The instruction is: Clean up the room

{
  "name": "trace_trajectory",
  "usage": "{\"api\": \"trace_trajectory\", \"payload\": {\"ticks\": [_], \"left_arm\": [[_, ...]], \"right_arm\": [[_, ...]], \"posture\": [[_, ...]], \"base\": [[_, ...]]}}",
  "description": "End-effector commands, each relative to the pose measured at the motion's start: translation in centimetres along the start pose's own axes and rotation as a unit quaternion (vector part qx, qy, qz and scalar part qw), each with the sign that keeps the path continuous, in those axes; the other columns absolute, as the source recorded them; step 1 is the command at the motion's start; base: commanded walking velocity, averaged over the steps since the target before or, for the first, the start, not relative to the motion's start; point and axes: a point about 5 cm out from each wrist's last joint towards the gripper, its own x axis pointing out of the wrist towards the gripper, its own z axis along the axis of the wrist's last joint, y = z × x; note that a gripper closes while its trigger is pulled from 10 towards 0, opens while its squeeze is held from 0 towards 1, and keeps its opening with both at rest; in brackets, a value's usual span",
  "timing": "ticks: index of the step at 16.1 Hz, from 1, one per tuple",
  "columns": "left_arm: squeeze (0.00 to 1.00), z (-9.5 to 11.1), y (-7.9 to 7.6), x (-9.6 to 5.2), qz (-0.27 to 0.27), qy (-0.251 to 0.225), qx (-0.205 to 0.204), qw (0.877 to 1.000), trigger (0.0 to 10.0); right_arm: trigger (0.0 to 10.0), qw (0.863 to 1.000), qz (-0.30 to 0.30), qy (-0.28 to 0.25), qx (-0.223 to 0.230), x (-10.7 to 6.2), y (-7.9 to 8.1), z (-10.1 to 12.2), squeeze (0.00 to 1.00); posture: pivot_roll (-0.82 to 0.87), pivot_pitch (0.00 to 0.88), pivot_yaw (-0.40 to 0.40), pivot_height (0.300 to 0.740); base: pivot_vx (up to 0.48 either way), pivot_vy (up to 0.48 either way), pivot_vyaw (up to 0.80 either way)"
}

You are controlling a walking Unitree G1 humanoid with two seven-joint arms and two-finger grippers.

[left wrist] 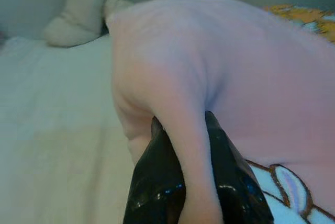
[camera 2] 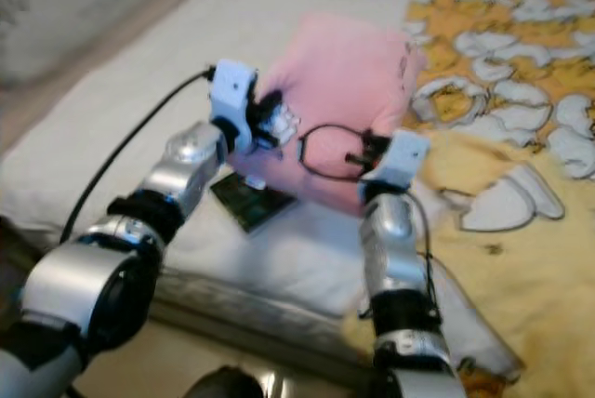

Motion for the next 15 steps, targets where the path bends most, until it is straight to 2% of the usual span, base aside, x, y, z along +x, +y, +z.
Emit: {"api": "trace_trajectory", "payload": {"ticks": [1,5,7,8,10,15], "left_arm": [[0.00,2.0,2.5,-0.4,0.060,-0.045,-0.005,0.997,10.0],[0.00,1.6,2.3,-0.4,0.058,-0.040,-0.005,0.997,10.0],[0.00,2.1,2.0,-0.3,0.043,-0.060,0.003,0.997,10.0],[0.00,2.5,1.9,-0.3,0.035,-0.074,-0.008,0.997,10.0],[0.00,2.4,1.8,-0.2,0.033,-0.066,-0.013,0.997,10.0],[0.00,2.2,2.0,-0.1,0.042,-0.055,-0.017,0.997,10.0]], "right_arm": [[10.0,0.998,-0.052,-0.032,-0.022,0.0,-2.8,1.4,0.00],[10.0,0.997,-0.037,-0.047,-0.045,0.4,-2.5,2.4,0.00],[10.0,0.997,-0.037,-0.044,-0.048,0.3,-2.6,2.2,0.00],[10.0,0.997,-0.037,-0.042,-0.050,0.2,-2.6,2.1,0.00],[10.0,0.998,-0.034,-0.025,-0.057,-0.1,-2.7,1.2,0.00],[10.0,0.998,-0.031,-0.018,-0.055,-0.3,-2.6,0.9,0.00]], "posture": [[-0.03,0.000,0.086,0.732],[-0.02,0.000,0.079,0.732],[-0.03,0.000,0.077,0.732],[-0.03,0.000,0.077,0.732],[-0.04,0.000,0.081,0.732],[-0.06,0.000,0.077,0.740]], "base": [[0.000,0.480,0.00],[0.000,0.480,0.62],[0.000,0.480,0.59],[0.000,0.480,0.59],[0.000,0.480,0.58],[0.000,0.480,0.46]]}}
